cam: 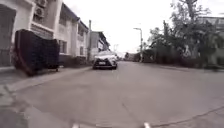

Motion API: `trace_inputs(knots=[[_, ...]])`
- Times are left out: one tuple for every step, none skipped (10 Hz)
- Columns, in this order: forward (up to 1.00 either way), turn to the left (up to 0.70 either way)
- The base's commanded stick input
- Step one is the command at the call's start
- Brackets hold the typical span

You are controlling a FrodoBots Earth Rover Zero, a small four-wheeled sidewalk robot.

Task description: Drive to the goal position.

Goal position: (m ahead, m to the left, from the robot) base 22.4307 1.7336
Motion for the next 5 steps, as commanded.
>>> trace_inputs(knots=[[0.7, 0.0], [0.7, 0.02], [0.7, 0.04], [0.7, 0.02], [0.7, 0.02]])
